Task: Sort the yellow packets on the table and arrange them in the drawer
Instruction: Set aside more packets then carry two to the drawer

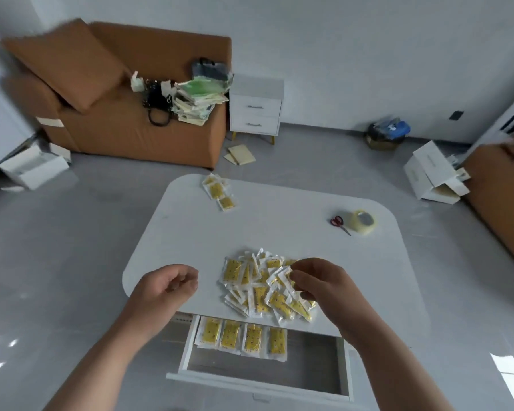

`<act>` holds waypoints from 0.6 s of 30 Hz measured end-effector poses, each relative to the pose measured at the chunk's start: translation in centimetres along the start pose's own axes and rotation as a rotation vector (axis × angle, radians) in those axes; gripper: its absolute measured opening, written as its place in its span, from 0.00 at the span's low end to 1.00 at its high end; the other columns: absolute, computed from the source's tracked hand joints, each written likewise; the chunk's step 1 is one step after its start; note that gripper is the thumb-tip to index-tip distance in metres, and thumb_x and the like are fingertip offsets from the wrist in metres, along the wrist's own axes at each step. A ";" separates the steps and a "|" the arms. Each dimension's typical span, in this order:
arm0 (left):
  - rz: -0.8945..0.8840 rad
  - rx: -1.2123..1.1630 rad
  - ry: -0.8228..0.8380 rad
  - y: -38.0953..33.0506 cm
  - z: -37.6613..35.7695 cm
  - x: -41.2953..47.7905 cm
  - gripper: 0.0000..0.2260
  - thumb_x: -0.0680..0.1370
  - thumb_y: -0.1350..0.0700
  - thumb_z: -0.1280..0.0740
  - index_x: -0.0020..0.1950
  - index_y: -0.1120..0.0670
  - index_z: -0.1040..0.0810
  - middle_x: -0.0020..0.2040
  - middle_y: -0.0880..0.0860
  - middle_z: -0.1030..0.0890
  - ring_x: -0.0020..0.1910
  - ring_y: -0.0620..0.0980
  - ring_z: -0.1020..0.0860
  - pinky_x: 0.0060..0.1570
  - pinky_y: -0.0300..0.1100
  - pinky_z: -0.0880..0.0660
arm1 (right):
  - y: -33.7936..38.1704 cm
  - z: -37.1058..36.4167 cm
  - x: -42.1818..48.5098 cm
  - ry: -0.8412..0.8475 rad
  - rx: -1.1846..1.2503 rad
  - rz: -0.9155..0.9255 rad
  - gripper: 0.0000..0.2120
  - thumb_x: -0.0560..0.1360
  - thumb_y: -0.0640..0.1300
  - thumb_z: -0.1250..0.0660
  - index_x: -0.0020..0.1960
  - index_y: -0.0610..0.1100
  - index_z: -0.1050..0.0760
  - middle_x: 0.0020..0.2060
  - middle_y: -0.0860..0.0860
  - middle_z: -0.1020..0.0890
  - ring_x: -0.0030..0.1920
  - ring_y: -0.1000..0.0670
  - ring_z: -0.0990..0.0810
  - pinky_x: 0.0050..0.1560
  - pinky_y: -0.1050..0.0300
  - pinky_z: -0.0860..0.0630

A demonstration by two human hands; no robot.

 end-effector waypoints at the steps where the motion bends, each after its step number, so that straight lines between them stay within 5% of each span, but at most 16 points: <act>1: -0.016 0.014 -0.005 -1.1 0.4 -0.4 0.12 0.63 0.41 0.31 0.45 0.39 0.17 0.47 0.49 0.16 0.49 0.51 0.19 0.52 0.44 0.25 | 0.7 0.4 -0.4 0.008 -0.006 0.009 0.05 0.76 0.40 0.32 0.47 0.48 0.18 0.43 0.44 0.15 0.43 0.43 0.19 0.52 0.47 0.20; 7: -0.045 0.014 -0.165 -4.6 3.4 -3.8 0.11 0.66 0.50 0.31 0.46 0.50 0.17 0.46 0.42 0.15 0.47 0.42 0.19 0.44 0.26 0.26 | 3.9 1.1 -1.4 0.098 -0.087 0.094 0.05 0.77 0.42 0.32 0.48 0.50 0.18 0.45 0.45 0.14 0.51 0.40 0.18 0.55 0.44 0.20; 18: -0.018 0.002 -0.333 -3.1 11.3 -9.8 0.07 0.71 0.54 0.27 0.48 0.50 0.17 0.46 0.43 0.14 0.47 0.40 0.18 0.45 0.28 0.24 | 9.2 -7.8 -2.6 0.247 -0.273 0.232 0.05 0.76 0.44 0.32 0.48 0.52 0.18 0.44 0.50 0.15 0.47 0.47 0.17 0.54 0.46 0.20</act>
Point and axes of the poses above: each hand's wrist, its own x-axis towards the middle knuckle, its own z-axis out of the back of the hand, y = z × x, the point moved 10 cm from there along x, towards the middle knuckle
